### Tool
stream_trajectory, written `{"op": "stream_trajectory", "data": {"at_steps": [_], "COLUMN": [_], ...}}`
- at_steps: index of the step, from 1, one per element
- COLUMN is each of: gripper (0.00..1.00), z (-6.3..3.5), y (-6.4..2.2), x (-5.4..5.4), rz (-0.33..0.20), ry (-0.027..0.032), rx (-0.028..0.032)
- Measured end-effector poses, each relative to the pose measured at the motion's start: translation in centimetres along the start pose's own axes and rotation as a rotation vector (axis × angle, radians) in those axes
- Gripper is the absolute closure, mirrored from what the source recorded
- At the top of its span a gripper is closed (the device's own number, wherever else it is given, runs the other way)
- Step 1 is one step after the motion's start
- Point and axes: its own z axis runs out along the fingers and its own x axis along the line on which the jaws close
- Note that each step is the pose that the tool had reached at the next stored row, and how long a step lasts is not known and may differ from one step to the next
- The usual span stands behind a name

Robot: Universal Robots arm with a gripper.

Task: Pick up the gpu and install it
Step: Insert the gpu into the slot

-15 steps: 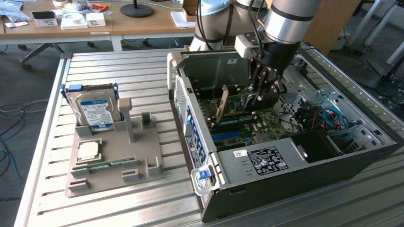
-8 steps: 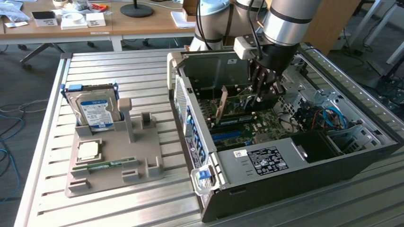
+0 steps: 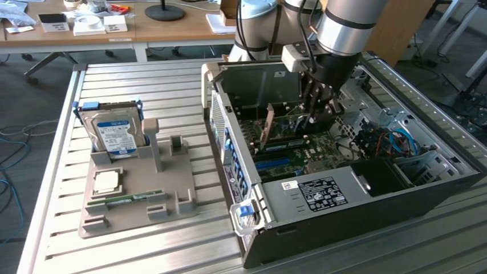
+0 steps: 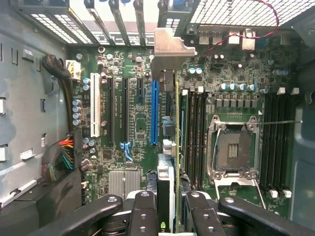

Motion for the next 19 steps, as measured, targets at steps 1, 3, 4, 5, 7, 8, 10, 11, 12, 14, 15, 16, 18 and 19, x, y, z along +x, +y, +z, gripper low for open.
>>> {"op": "stream_trajectory", "data": {"at_steps": [1, 3, 4, 5, 7, 8, 10, 11, 12, 14, 15, 16, 18, 19], "gripper": [0.73, 0.73, 0.73, 0.73, 0.73, 0.73, 0.73, 0.73, 0.73, 0.73, 0.73, 0.73, 0.73, 0.73], "z": [0.09, 0.35, 0.48, 0.54, 0.54, 0.54, 0.55, 0.55, 0.61, 0.74, 0.78, 0.82, 0.89, 0.95], "y": [0.00, 0.00, 0.00, 0.00, 0.00, 0.00, 0.01, 0.00, 0.00, 0.00, 0.00, 0.00, 0.01, 0.01], "x": [0.01, 0.02, 0.02, 0.02, 0.02, 0.02, 0.02, 0.02, 0.02, 0.02, 0.03, 0.03, 0.03, 0.03], "rz": [0.000, 0.000, 0.000, 0.000, 0.000, 0.000, 0.000, 0.000, 0.000, 0.000, 0.000, 0.000, 0.000, 0.000], "ry": [0.0003, 0.0006, 0.0008, 0.0011, 0.0012, 0.0012, 0.0011, 0.0012, 0.0008, 0.0011, 0.0013, 0.0014, 0.0015, 0.0013], "rx": [-0.0001, -0.0001, -0.0001, -0.0002, -0.0002, -0.0002, -0.0001, -0.0001, 0.0000, -0.0001, -0.0001, -0.0001, -0.0002, -0.0001]}}
